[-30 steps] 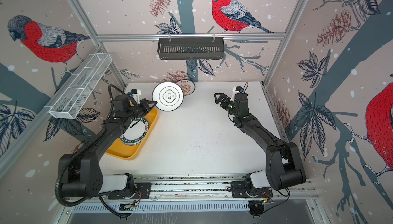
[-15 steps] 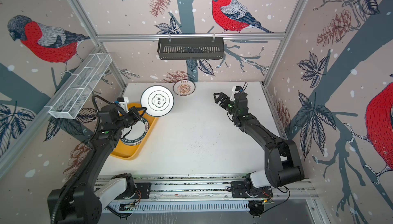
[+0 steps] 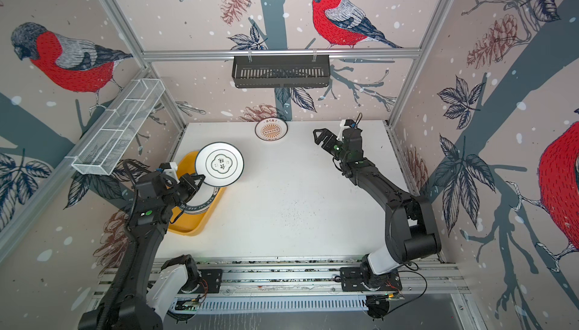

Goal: Place the plates into the plastic bin on the countertop
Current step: 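Carry the plate toward the yellow bin with the left gripper while the right gripper withdraws, then lower the cloud-pattern plate onto the stack in the yellow bin with the left gripper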

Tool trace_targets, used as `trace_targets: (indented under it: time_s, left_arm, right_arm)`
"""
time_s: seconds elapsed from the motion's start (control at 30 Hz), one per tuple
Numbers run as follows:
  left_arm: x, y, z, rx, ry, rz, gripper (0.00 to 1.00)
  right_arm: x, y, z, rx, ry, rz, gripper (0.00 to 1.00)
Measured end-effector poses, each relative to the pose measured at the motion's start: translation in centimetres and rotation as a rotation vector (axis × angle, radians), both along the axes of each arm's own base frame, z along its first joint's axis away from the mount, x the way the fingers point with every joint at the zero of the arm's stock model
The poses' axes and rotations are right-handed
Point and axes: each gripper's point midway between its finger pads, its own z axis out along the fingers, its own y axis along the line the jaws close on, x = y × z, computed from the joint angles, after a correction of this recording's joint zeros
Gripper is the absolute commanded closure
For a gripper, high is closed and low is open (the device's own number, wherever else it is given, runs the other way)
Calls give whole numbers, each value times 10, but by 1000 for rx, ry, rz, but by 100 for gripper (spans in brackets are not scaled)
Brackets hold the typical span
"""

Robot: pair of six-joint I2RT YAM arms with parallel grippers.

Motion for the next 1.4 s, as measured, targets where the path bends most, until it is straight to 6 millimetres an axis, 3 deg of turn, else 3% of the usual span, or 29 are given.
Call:
trace_targets:
  time_s: [0.67, 1.07, 1.4]
  left_arm:
    - [-23, 57, -30, -82, 123, 212, 100]
    - [-37, 78, -59, -106, 221, 305, 100]
    - [-41, 84, -79, -131, 281, 324, 100]
  right_arm:
    - [0, 0, -15, -8, 35, 1, 0]
    - [0, 0, -15, -6, 33, 4, 0]
    - [-1, 1, -20, 7, 51, 1, 1]
